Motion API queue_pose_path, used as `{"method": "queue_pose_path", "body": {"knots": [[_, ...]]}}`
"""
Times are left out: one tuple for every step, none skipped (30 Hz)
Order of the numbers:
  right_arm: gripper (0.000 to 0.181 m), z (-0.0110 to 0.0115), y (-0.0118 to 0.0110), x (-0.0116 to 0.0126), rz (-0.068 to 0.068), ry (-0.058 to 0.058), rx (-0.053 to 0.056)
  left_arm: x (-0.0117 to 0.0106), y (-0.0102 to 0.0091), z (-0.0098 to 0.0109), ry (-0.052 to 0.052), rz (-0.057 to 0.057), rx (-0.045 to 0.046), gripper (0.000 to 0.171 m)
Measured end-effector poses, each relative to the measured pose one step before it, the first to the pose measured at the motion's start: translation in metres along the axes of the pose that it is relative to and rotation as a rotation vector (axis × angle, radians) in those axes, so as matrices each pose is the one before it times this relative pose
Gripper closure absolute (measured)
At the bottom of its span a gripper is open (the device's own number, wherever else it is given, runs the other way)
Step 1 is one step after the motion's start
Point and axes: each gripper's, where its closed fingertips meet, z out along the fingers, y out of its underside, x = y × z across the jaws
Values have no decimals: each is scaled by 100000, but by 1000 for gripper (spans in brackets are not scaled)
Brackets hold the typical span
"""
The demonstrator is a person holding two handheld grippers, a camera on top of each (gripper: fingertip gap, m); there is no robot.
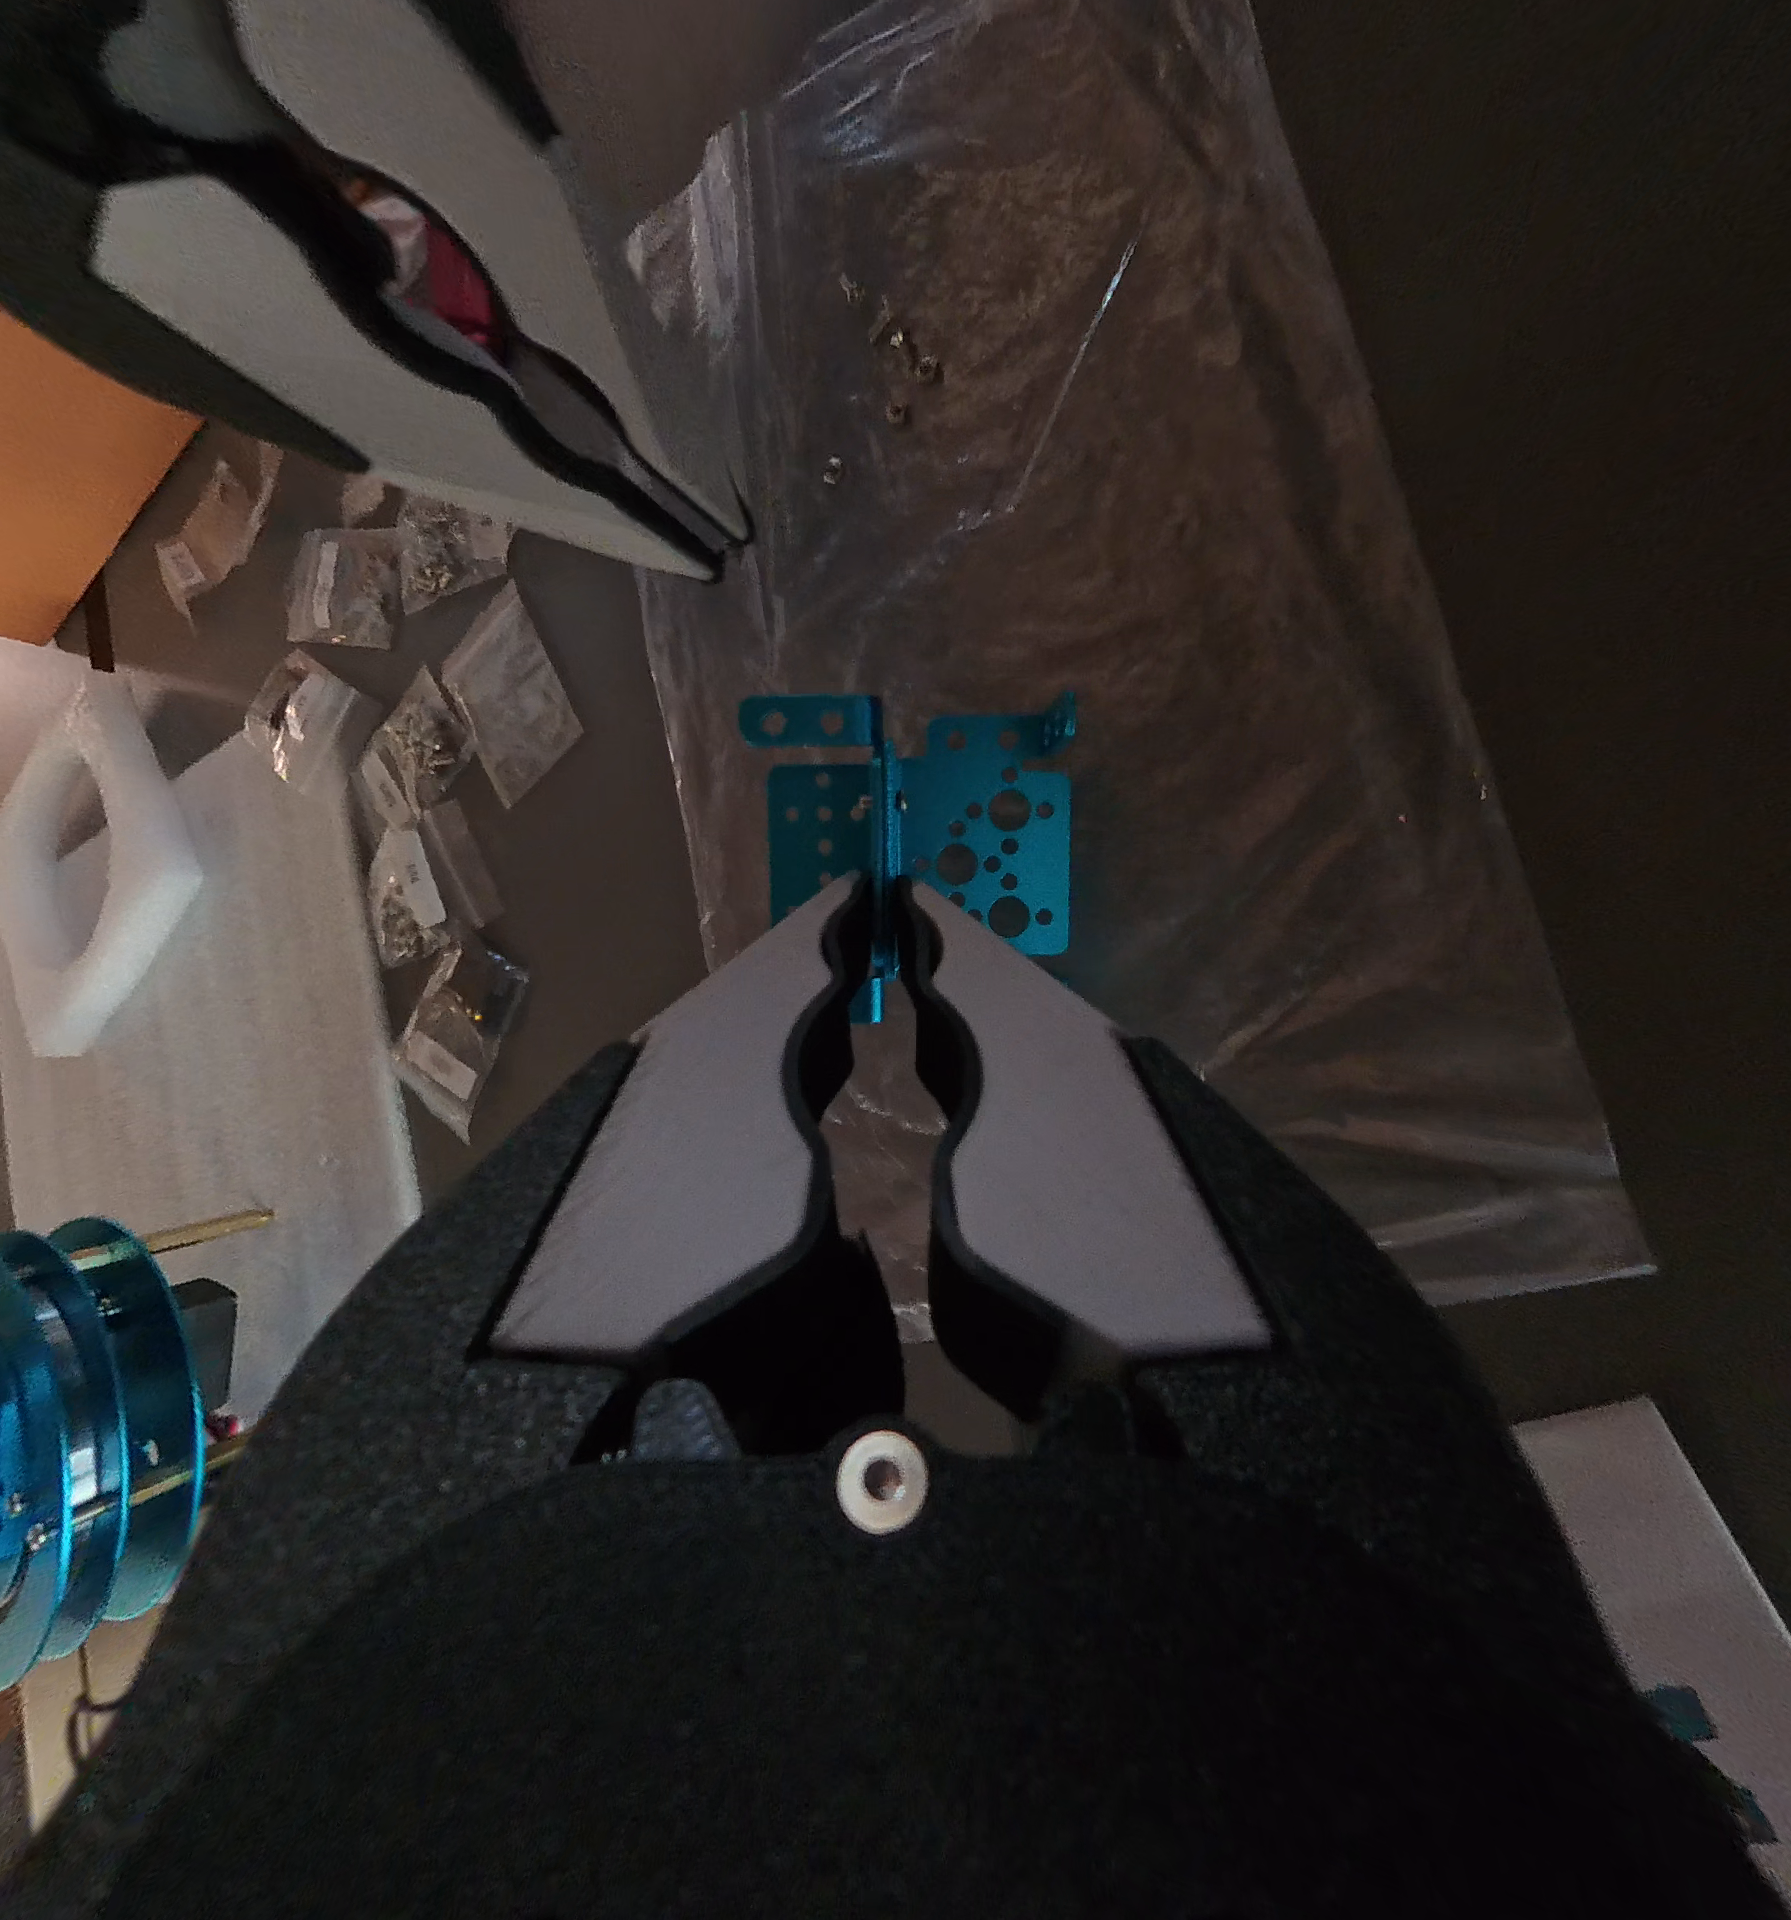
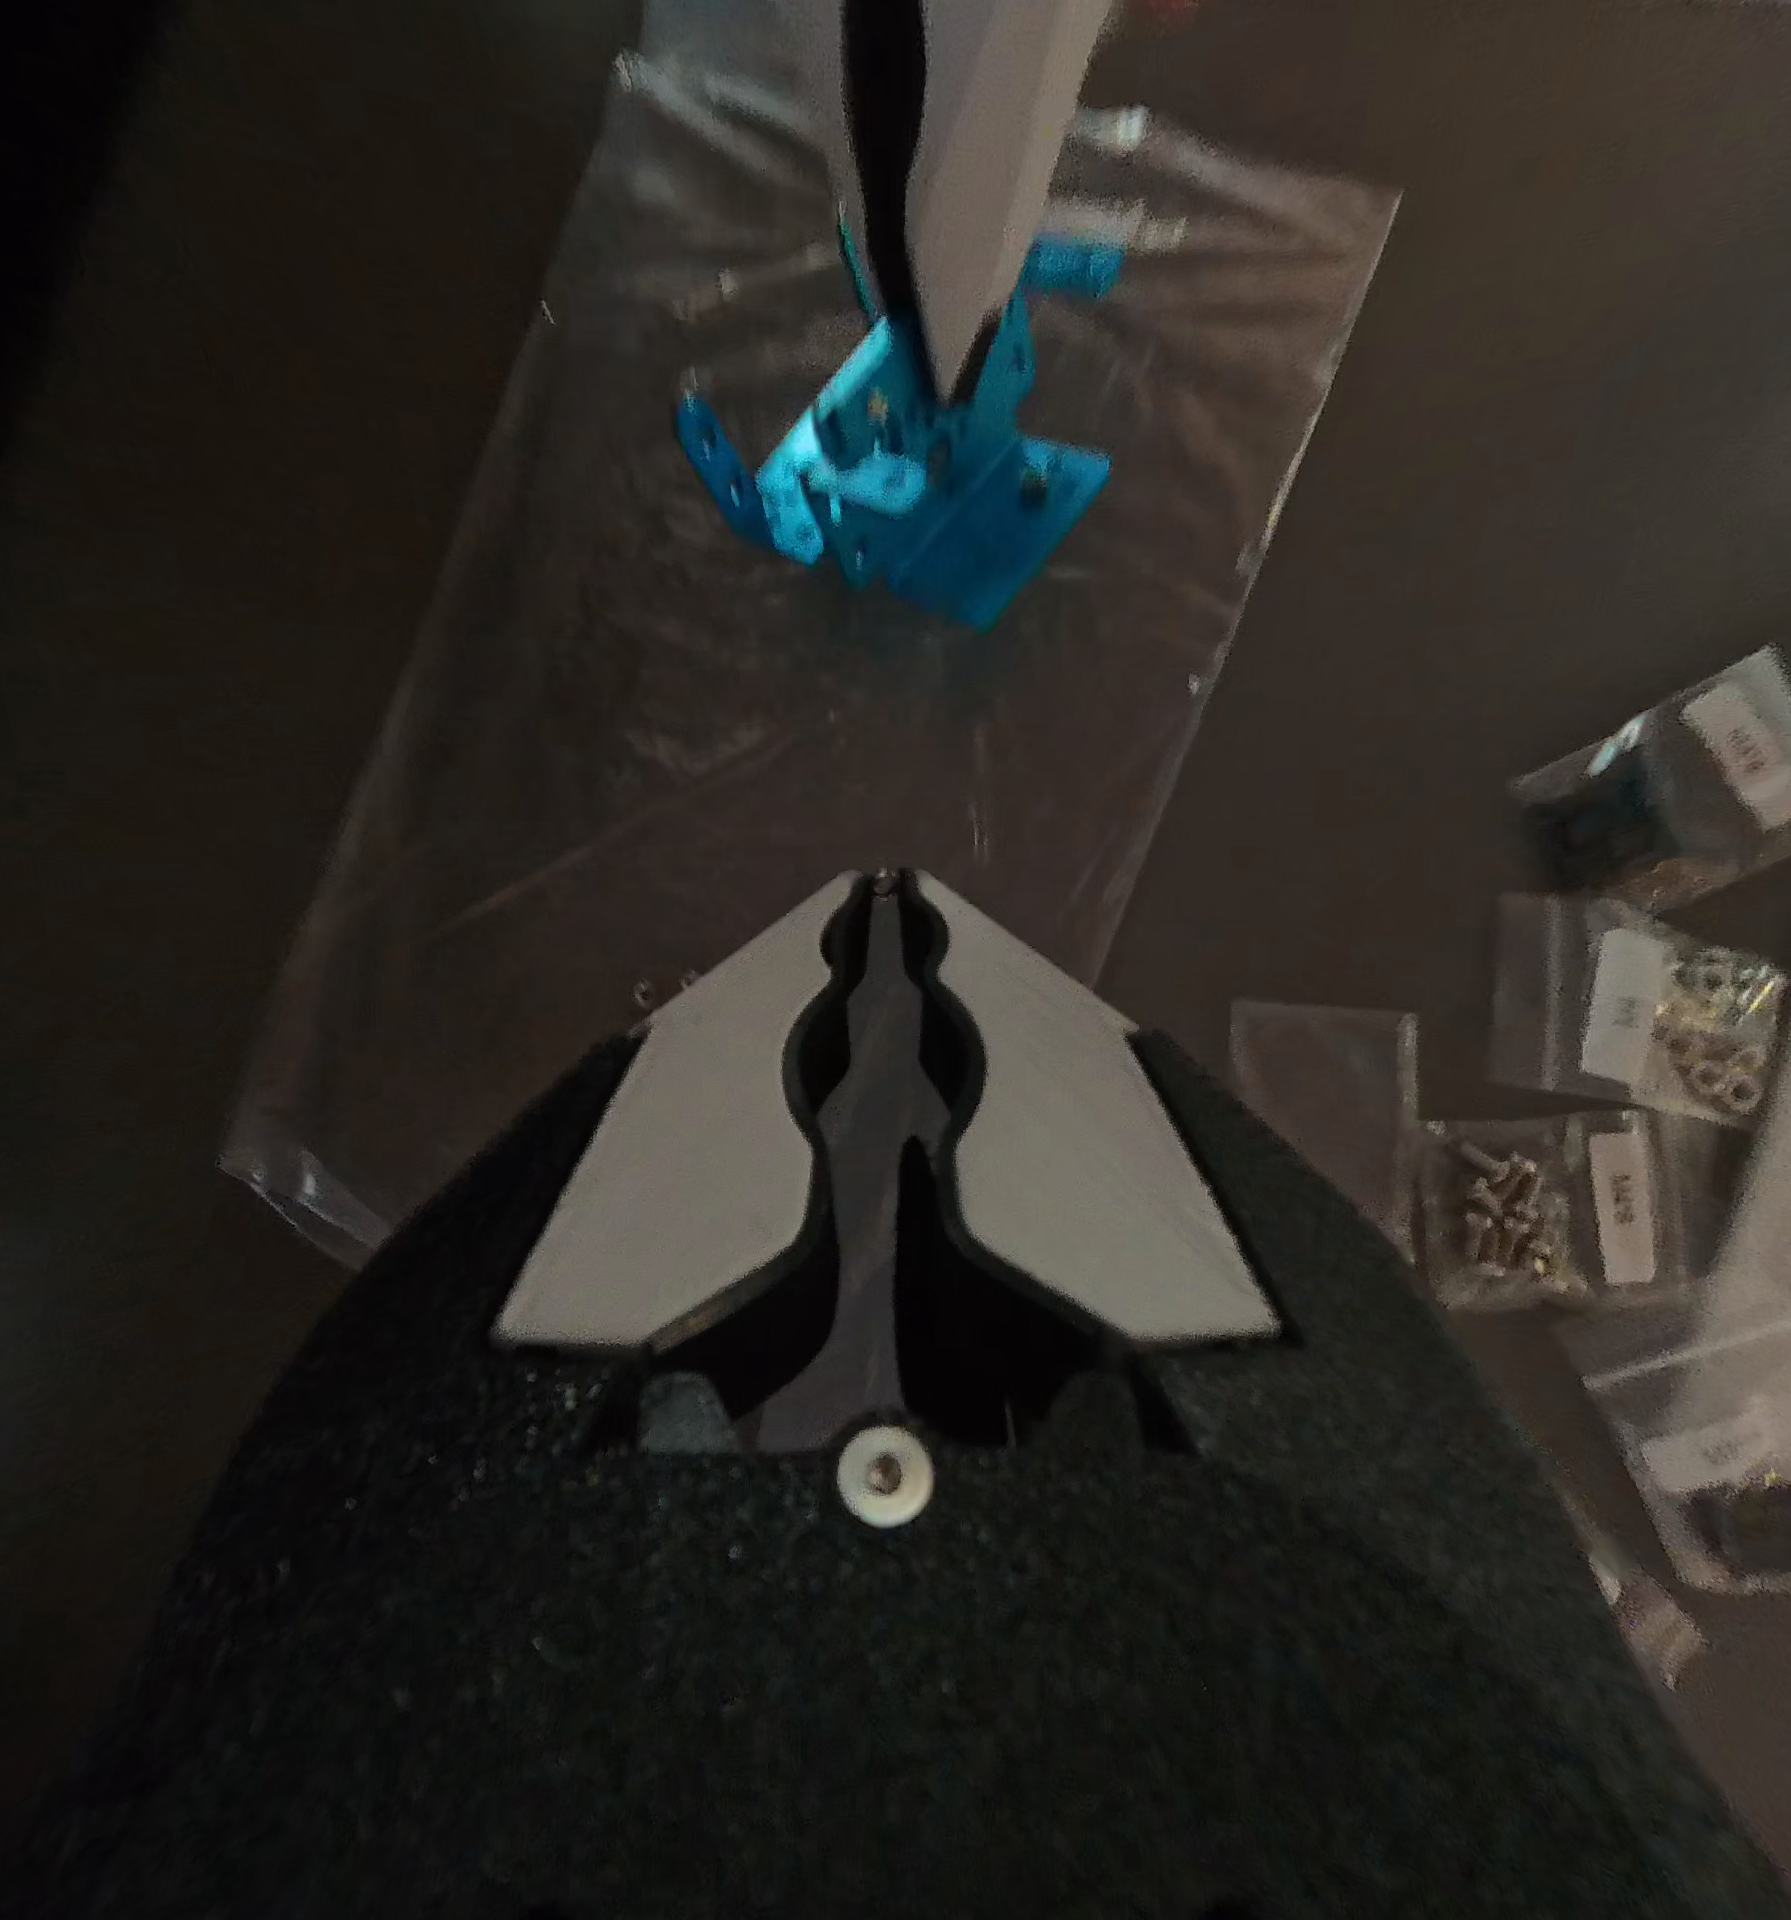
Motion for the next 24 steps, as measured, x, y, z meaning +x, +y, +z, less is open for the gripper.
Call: {"method": "queue_pose_path", "body": {"knots": [[177, -371, -992, -253, -55, -2413, 4934, -13, -73, 93, 16, 740, -356, 168], [177, -306, -1050, -270, -267, -2643, 4476, -56, -114, 64, -181, 868, -148, 168], [177, -185, -935, -141, -619, -2088, 3274, -44, -114, 68, 13, 650, -156, 168], [177, -89, -895, -130, -913, -2398, 2860, -65, -130, 62, -12, 575, -99, 168], [177, 12, -768, -29, -929, -2314, 2324, -62, -134, 67, -65, 657, -50, 168], [177, 87, -584, 125, -672, -2054, 1418, -12, -102, 87, 186, 562, -291, 168], [177, 141, -454, 236, -513, -1833, 998, -38, -124, 94, -201, 918, -257, 168], [177, 211, -341, 189, -353, -2409, 692, -11, -100, 101, -117, 1176, -486, 168], [177, 255, -278, 106, 12, -3035, 577, -35, -54, 90, -232, 1237, -827, 168], [177, 298, -204, 116, 425, -2798, 391, -69, -32, 74, -537, 1408, -960, 168], [177, 356, -48, -66, 595, -3599, -494, -90, 7, 61, -531, 1423, -1188, 168], [177, 358, 48, 2, 321, -2505, -1086, -94, 23, 38, -518, 1410, -1175, 168], [177, 282, 84, 143, -149, -922, -1159, -48, -4, 15, -141, 1112, -966, 168], [177, 212, 86, 115, -202, -559, -1140, -31, -66, -20, 94, 734, -497, 168], [177, 124, 73, 93, -79, -285, -1028, -26, -95, -23, 230, 440, -115, 168], [177, 49, -20, 18, 35, -527, -231, -32, -79, -22, 156, 433, -204, 168], [177, 23, 16, -66, 366, -908, -194, -90, -25, -1, -284, 742, -449, 168], [177, 23, 82, 21, 404, -323, -365, -96, 28, 19, -437, 864, -786, 168], [177, 37, 137, -25, 354, -428, -342, -69, 55, 43, -367, 905, -875, 168], [177, 57, 116, -94, 443, -902, -139, -39, 3, 54, -232, 754, -597, 168], [177, 65, 59, 3, 401, -275, 108, 16, -26, 51, 23, 582, -349, 168], [177, 68, 93, 65, 530, -76, -252, -7, -50, 39, -86, 625, -204, 168], [177, 84, 133, -29, 546, -694, -594, 12, -19, 28, 17, 469, -366, 168], [177, 68, 49, -20, 294, -474, -182, -18, -7, 17, -158, 379, -418, 168]]}}
